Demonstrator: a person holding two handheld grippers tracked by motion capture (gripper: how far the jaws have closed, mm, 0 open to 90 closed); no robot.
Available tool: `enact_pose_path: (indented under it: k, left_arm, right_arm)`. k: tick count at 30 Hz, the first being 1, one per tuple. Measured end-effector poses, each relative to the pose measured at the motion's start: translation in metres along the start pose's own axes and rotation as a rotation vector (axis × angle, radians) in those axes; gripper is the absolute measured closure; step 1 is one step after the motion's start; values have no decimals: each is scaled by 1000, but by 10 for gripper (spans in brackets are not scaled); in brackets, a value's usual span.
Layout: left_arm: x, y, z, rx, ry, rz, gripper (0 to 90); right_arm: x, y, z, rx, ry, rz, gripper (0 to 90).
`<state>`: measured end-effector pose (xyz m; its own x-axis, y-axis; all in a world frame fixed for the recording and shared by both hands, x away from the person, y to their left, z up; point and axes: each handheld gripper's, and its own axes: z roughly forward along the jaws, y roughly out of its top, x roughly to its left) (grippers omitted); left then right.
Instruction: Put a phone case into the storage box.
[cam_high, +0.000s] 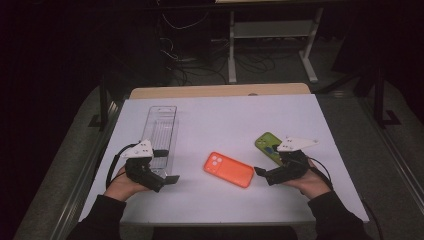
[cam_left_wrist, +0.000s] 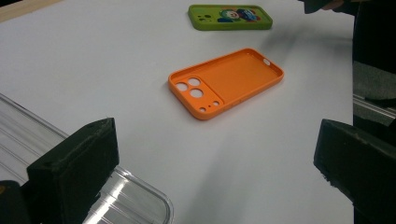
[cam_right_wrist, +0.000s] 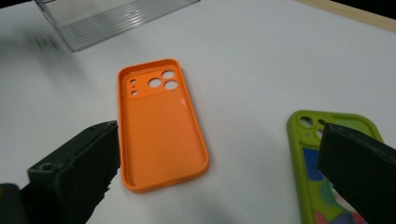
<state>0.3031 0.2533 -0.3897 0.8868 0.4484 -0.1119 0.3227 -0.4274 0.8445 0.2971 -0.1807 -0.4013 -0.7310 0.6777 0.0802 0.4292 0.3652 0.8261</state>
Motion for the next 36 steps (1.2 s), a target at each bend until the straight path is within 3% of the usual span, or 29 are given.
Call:
enact_pose_path:
  k: [8,15,22,36]
  left_arm:
    - [0,1,-1,-7,2,-8,0]
    - [0,0,0,2,0,-8,0]
    - [1,0,0,2,2,-7,0]
    - [1,1,-3,0,5,-5,0]
  right_arm:
    - [-1,-19,-11,-20,2,32,0]
    - [-8,-24,-19,-32,-11,45,0]
    - [-9,-21,-20,-26,3,37,0]
    - [-7,2,-8,65,70,12,0]
